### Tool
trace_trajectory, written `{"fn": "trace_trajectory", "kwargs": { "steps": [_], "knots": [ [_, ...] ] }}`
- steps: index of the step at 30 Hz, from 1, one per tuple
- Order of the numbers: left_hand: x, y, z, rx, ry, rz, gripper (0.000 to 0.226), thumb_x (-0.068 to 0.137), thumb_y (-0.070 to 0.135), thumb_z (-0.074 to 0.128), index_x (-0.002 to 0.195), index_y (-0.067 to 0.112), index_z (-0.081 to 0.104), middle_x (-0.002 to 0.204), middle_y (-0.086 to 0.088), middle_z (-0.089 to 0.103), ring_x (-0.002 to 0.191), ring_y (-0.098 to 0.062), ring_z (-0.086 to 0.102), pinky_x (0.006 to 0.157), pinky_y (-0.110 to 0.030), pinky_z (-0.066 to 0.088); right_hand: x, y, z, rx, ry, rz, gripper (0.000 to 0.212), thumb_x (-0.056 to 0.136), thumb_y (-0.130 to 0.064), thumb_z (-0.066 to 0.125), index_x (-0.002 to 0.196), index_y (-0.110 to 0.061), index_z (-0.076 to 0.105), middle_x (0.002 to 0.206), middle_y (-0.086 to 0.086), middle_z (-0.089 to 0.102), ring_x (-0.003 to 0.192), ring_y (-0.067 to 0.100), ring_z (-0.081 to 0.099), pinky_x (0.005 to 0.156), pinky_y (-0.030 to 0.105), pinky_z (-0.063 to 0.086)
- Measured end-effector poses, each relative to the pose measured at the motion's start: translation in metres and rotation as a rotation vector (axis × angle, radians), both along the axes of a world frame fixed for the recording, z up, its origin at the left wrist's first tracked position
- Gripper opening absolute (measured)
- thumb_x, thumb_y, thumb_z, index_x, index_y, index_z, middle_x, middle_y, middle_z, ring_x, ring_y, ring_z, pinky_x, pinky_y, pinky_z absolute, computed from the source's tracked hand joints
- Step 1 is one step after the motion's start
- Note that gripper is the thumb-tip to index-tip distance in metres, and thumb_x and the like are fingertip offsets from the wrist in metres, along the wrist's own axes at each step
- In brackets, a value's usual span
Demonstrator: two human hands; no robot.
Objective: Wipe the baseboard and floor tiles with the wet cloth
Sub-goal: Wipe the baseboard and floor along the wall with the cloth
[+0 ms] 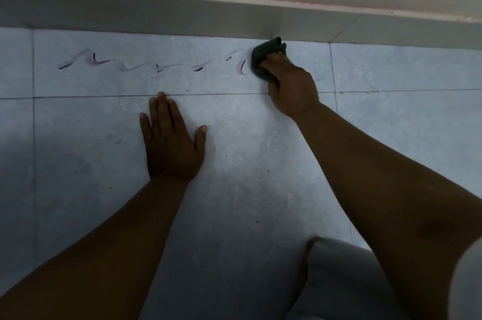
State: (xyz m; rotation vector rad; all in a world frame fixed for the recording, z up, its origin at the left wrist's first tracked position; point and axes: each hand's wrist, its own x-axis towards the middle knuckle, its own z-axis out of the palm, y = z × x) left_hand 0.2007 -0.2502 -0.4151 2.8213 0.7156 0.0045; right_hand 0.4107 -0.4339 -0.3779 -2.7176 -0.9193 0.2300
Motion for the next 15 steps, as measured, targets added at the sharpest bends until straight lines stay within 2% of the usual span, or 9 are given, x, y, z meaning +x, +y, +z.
{"fn": "trace_trajectory", "kwargs": {
  "steps": [2,3,4,6,8,10,12,15],
  "knots": [
    [-0.002,0.000,-0.001,-0.011,-0.012,-0.003,0.080,0.098,0.053,0.036,0.154,-0.003,0.020,0.164,-0.021,0.013,0.153,-0.036,0.010,0.124,-0.052,0.009,-0.007,-0.020,-0.001,-0.055,-0.056,-0.039,0.045,0.088,-0.022,0.051,0.132,-0.013,0.056,0.132,0.009,0.061,0.115,0.031,0.061,0.092,0.042,0.055],
    [-0.002,0.001,-0.001,-0.017,-0.016,-0.002,0.080,0.098,0.053,0.036,0.154,-0.003,0.021,0.164,-0.021,0.014,0.152,-0.035,0.011,0.124,-0.051,0.008,-0.010,-0.030,-0.002,-0.104,-0.101,-0.111,0.047,0.090,-0.027,0.049,0.133,-0.010,0.054,0.131,0.013,0.061,0.116,0.034,0.059,0.096,0.044,0.053],
    [-0.003,0.002,-0.001,-0.026,-0.020,-0.001,0.079,0.098,0.053,0.036,0.154,-0.002,0.022,0.163,-0.021,0.015,0.152,-0.035,0.011,0.124,-0.050,0.008,-0.010,-0.041,-0.005,-0.167,-0.146,-0.192,0.051,0.093,-0.033,0.045,0.136,-0.005,0.050,0.135,0.018,0.057,0.124,0.038,0.053,0.104,0.046,0.046],
    [-0.005,0.008,0.000,-0.046,-0.027,-0.021,0.078,0.097,0.052,0.036,0.153,-0.001,0.025,0.163,-0.020,0.018,0.152,-0.035,0.014,0.124,-0.049,0.011,-0.008,-0.051,-0.010,-0.270,-0.157,-0.299,0.064,0.098,-0.041,0.038,0.143,0.003,0.037,0.152,0.024,0.036,0.145,0.042,0.025,0.120,0.047,0.024],
    [-0.011,0.021,0.000,-0.039,-0.046,-0.094,0.073,0.098,0.048,0.039,0.152,-0.001,0.030,0.161,-0.020,0.024,0.150,-0.036,0.020,0.123,-0.049,0.018,0.000,-0.041,-0.014,-0.252,-0.093,-0.341,0.074,0.098,-0.045,0.034,0.148,0.008,0.023,0.159,0.027,0.017,0.149,0.041,0.008,0.123,0.047,0.012],
    [-0.023,0.035,0.000,-0.005,-0.051,-0.159,0.071,0.099,0.046,0.042,0.151,-0.001,0.033,0.160,-0.020,0.027,0.149,-0.036,0.023,0.121,-0.050,0.022,0.005,-0.017,-0.015,-0.251,-0.061,-0.377,0.079,0.097,-0.050,0.029,0.151,0.006,0.017,0.160,0.028,0.010,0.149,0.041,0.004,0.123,0.048,0.010],
    [-0.035,0.042,-0.002,0.021,-0.011,-0.193,0.072,0.099,0.048,0.040,0.153,0.001,0.029,0.162,-0.019,0.022,0.151,-0.035,0.017,0.123,-0.050,0.017,0.004,0.011,-0.015,-0.264,-0.042,-0.397,0.080,0.097,-0.056,0.023,0.153,0.001,0.013,0.161,0.026,0.007,0.150,0.041,0.004,0.123,0.050,0.008],
    [-0.039,0.042,-0.004,0.046,0.006,-0.196,0.074,0.099,0.051,0.035,0.154,0.002,0.026,0.164,-0.017,0.018,0.153,-0.034,0.013,0.123,-0.051,0.012,-0.021,0.056,-0.019,-0.237,-0.063,-0.217,0.080,0.096,-0.058,0.022,0.154,-0.003,0.017,0.160,0.025,0.012,0.149,0.042,0.008,0.122,0.051,0.011]
  ]
}}
